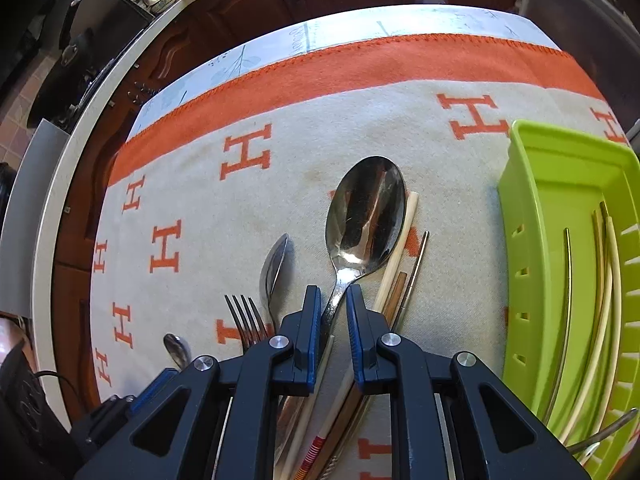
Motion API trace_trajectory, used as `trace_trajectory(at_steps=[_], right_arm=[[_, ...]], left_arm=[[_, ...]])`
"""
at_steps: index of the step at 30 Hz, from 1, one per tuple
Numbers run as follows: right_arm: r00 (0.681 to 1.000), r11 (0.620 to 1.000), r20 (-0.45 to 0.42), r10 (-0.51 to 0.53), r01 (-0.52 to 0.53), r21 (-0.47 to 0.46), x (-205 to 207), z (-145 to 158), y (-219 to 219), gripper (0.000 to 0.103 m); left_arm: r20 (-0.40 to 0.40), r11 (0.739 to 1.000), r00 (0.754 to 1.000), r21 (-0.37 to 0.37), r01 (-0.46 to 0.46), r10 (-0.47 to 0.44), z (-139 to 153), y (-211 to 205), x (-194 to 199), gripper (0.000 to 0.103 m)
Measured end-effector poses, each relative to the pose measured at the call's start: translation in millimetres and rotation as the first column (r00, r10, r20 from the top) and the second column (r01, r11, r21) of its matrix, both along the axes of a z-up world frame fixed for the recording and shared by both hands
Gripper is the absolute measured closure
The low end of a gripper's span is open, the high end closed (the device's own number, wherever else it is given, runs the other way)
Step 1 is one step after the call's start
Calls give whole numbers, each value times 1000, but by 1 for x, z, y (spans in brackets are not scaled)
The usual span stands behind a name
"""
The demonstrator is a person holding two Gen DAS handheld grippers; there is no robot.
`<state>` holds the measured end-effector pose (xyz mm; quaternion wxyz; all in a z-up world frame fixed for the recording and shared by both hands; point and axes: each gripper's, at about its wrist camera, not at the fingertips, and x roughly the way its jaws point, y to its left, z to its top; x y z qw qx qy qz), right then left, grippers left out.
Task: Organize utensils
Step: 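Grasp a small metal spoon with the left tool while the right tool grasps a large spoon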
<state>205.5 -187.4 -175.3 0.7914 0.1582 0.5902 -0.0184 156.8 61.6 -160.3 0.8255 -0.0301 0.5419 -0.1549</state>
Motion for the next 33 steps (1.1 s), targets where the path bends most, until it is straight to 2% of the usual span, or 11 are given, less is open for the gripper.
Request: trace_trajectory(at_steps=[1,3,6,8,11,15,20,21,22,29,33], right_arm=[[1000,1000,0,-1,1,6,0,0,0,89],[1000,1000,-2,4,-4,9,0,0,-1,89],[999,998,-3,47,-47,-40,1,1,5,89],[998,994,5,70,-70,-82,0,1,12,89],[997,994,19,71,-69,-87,-2,2,13,92],[999,999,31,41,-40,-17,-6,1,0,97],[999,1000,48,25,-25,18,-13,1,-10,98],[999,999,51,20,-21,26,-14,1,-11,98],[999,999,52,14,-16,38,-15,1,-14,98],[995,994,99,-21,10,109,-23,15,-27,98],[994,990,108,-32,16,143,-28,21,-33,98]], left_arm=[[0,1000,1000,-3,-3,3,1,2,0,95],[-1,1000,1000,-23,-16,16,4,9,1,85],[-7,997,999,-63,-42,42,8,20,6,71],[-20,995,999,-83,-48,46,7,23,11,68],[-50,995,998,-97,-38,33,-3,22,19,68],[9,997,1000,-78,5,-4,-3,15,21,67],[111,994,988,38,103,-106,-5,-8,16,67],[120,992,985,52,118,-123,-4,-12,15,71],[132,989,981,69,131,-139,-5,-15,13,80],[110,997,991,-15,82,-79,-1,-8,12,81],[136,995,989,-68,74,-64,7,-4,2,81]])
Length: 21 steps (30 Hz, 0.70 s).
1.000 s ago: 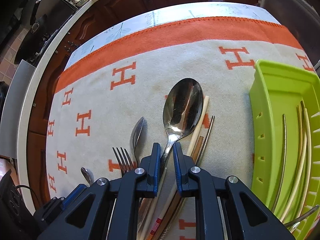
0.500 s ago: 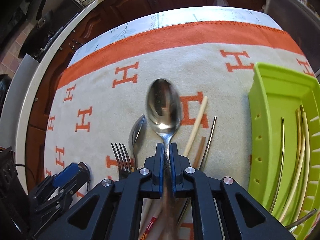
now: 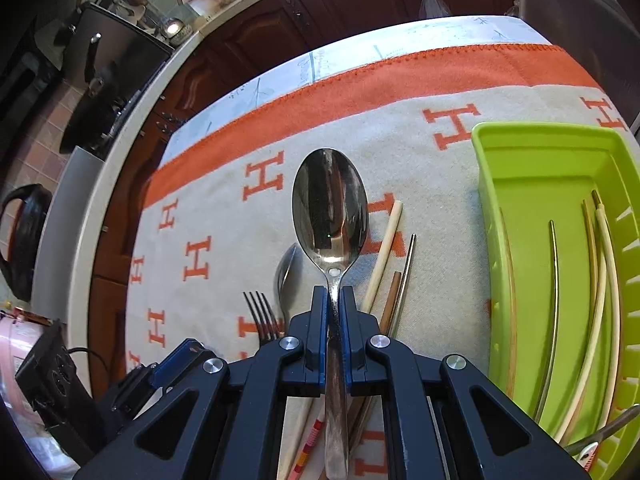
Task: Organize utensils
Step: 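Grasp a small metal spoon with the left tool while the right tool grasps a large spoon, then carry both spoons toward the green tray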
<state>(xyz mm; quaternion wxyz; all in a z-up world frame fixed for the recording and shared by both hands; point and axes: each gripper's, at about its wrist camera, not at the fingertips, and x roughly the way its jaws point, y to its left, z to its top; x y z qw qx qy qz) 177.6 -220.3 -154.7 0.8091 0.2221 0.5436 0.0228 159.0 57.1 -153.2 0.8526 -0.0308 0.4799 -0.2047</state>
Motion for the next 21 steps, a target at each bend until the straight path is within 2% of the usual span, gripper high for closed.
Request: trace_trajectory(at_steps=[3,9,13,17,21], right_arm=[[1000,1000,14,-8,8,24,-6,3,-5,98],[999,997,54,-9,5,78,-26,17,-16,98],[996,995,89,-6,-3,97,-42,29,-22,98],[995,994,103,-10,-2,110,-54,35,-27,98],[990,991,137,-8,-10,134,-71,46,-32,98]], left_arm=[[28,1000,1000,-9,-6,7,5,1,-6,82],[16,995,1000,-97,15,-14,14,7,-18,82],[41,992,999,-122,18,-13,23,7,-25,82],[27,986,1000,-167,1,3,26,12,-31,82],[68,976,998,-215,12,3,46,18,-41,82]])
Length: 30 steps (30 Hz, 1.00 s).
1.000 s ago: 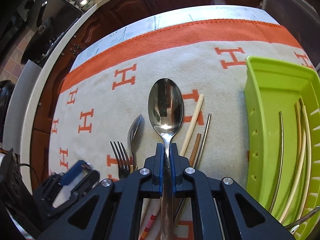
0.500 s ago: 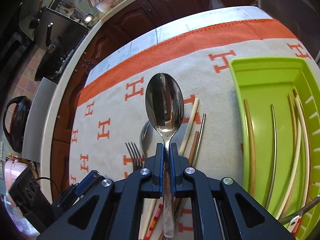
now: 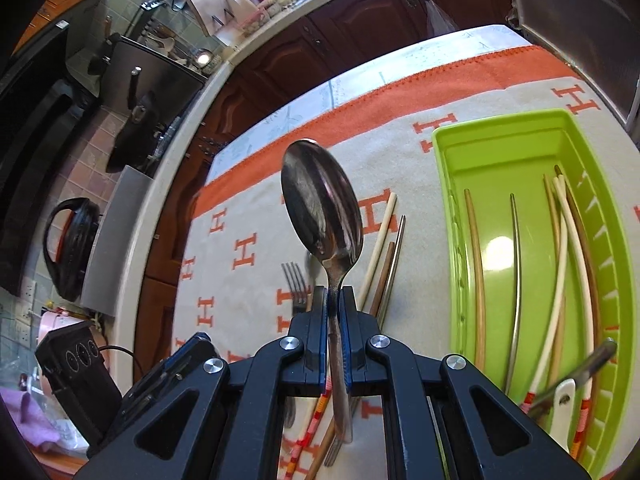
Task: Organize utensils
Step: 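Carry both spoons toward the green tray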
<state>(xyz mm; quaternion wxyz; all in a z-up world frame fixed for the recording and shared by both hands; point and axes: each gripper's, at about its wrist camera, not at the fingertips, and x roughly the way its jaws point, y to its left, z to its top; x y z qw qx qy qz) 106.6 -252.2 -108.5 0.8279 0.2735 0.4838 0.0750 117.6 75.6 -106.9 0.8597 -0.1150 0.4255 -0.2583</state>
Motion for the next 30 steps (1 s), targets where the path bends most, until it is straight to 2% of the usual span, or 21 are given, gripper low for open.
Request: trace_trajectory(at_steps=[7,8,17,23,30], right_arm=[[997,1000,81,0,0,4,-32,31,-8,100],[996,1000,88,-2,1,1,-36,35,-9,100],[988,1000,152,-24,24,3,-78,68,-25,100],[980,999,196,-42,42,1,-110,102,-44,100],[973,990,208,-101,120,-80,-159,142,-80,100]], left_arm=[[87,999,996,-22,23,-21,35,-2,-21,84],[95,999,995,-22,23,-21,37,-3,-23,95],[129,999,991,-16,41,-39,58,-17,-34,100],[167,993,981,-50,105,-95,85,-31,-46,101],[205,973,956,-59,224,-207,111,-71,-59,101]])
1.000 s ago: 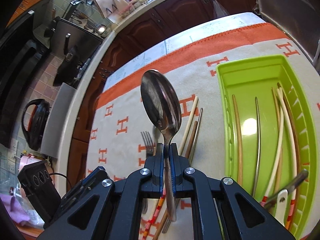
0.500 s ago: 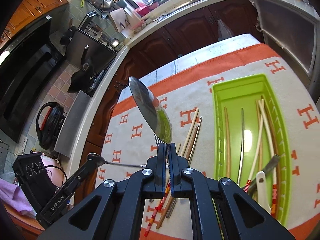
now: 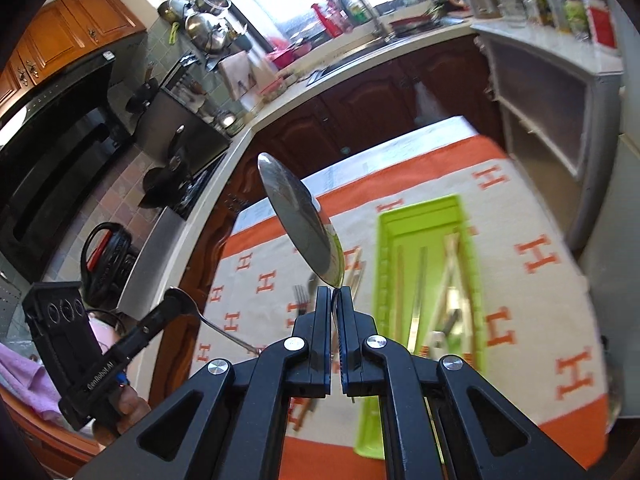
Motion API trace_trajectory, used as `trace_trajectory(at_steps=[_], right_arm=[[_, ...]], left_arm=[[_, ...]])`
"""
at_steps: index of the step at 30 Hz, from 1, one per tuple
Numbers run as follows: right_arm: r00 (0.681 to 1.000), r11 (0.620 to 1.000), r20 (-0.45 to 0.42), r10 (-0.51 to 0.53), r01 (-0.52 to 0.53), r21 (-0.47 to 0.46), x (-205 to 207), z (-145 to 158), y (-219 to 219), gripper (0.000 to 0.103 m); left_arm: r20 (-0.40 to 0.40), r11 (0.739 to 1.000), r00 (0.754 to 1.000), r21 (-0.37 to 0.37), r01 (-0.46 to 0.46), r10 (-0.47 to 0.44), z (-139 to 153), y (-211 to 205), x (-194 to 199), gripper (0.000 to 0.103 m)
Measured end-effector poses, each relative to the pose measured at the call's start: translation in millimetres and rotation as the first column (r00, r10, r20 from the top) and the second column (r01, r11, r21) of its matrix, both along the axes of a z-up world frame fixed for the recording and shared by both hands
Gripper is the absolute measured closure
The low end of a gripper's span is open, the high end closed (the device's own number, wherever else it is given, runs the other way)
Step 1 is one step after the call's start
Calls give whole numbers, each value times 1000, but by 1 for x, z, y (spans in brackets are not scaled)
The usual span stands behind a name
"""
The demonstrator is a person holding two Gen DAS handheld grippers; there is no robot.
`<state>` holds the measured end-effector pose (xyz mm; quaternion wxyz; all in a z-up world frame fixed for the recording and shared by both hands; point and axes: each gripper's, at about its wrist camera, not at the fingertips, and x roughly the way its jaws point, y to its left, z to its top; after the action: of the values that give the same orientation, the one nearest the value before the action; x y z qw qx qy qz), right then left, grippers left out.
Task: Organize utensils
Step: 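Carry both spoons toward the green tray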
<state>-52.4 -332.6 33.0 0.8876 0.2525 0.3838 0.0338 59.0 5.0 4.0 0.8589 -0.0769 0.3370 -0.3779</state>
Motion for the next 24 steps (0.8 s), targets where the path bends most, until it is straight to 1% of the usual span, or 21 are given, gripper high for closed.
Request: trace_trajectory(at_steps=[3,6,10,12,15,17,19,24], right_arm=[[999,999,-20,-31,30,-38,-22,7,-14,100],[997,995,-65,-53,47,-90,-36,2,-24,100],[988,992,-140,-70,54,-111,-36,-21,-34,100],[983,993,-168,-66,48,-110,-31,-34,-38,100],[978,990,-199,-67,41,-133,-21,-53,-39,100],[973,992,-223,-67,41,-119,-11,-66,-42,100],[969,994,-237,-73,50,-102,-3,-79,-48,100],[953,993,-279,-121,116,-35,30,-116,-68,100]], left_arm=[[-7,998,998,12,61,-60,2,-23,-5,101],[-17,992,993,45,121,-121,-1,-47,-9,101],[-38,973,982,128,190,-186,-14,-83,-9,101],[-46,958,977,189,214,-209,-24,-102,-6,101],[-80,938,972,257,234,-221,-43,-123,1,101],[-106,923,972,306,232,-209,-58,-136,10,101],[-119,915,974,337,223,-193,-69,-144,19,101],[-158,913,973,349,213,-167,-88,-157,40,101]])
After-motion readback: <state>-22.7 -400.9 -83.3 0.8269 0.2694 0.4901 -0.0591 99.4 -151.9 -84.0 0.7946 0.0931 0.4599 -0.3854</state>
